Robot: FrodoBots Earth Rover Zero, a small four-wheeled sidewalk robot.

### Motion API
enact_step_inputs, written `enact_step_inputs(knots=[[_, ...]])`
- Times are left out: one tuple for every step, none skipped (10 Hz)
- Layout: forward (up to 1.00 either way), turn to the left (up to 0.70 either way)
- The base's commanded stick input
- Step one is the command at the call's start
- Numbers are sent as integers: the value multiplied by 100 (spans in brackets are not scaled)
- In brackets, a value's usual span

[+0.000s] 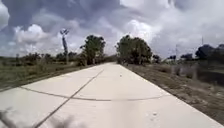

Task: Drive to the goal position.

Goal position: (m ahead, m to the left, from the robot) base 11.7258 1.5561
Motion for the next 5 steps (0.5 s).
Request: enact_step_inputs(knots=[[85, 0], [85, 0], [85, 0], [85, 0], [85, 0]])
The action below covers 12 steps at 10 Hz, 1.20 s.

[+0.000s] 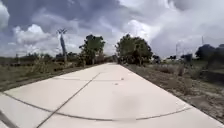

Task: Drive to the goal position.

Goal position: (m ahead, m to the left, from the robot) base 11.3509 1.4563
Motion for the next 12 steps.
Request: enact_step_inputs(knots=[[85, 0], [85, 0], [85, 0], [85, 0], [85, 0], [85, 0], [85, 0], [85, 0], [85, 0], [85, 0], [85, 0], [85, 0]])
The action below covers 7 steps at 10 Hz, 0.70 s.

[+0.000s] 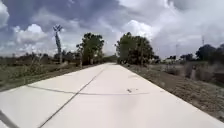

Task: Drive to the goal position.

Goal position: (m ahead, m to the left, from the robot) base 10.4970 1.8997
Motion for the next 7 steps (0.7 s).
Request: enact_step_inputs(knots=[[85, 0], [85, 0], [85, 0], [85, 0], [85, 0], [85, 0], [85, 0]])
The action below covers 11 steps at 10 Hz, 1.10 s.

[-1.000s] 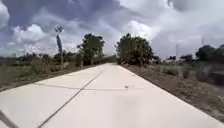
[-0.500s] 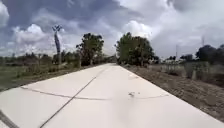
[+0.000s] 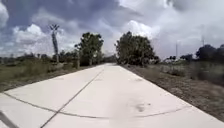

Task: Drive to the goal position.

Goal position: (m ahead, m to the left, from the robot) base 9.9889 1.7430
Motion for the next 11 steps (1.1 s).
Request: enact_step_inputs(knots=[[85, 0], [85, 0], [85, 0], [85, 0], [85, 0], [85, 0], [85, 0], [85, 0], [85, 0], [85, 0], [85, 0]])
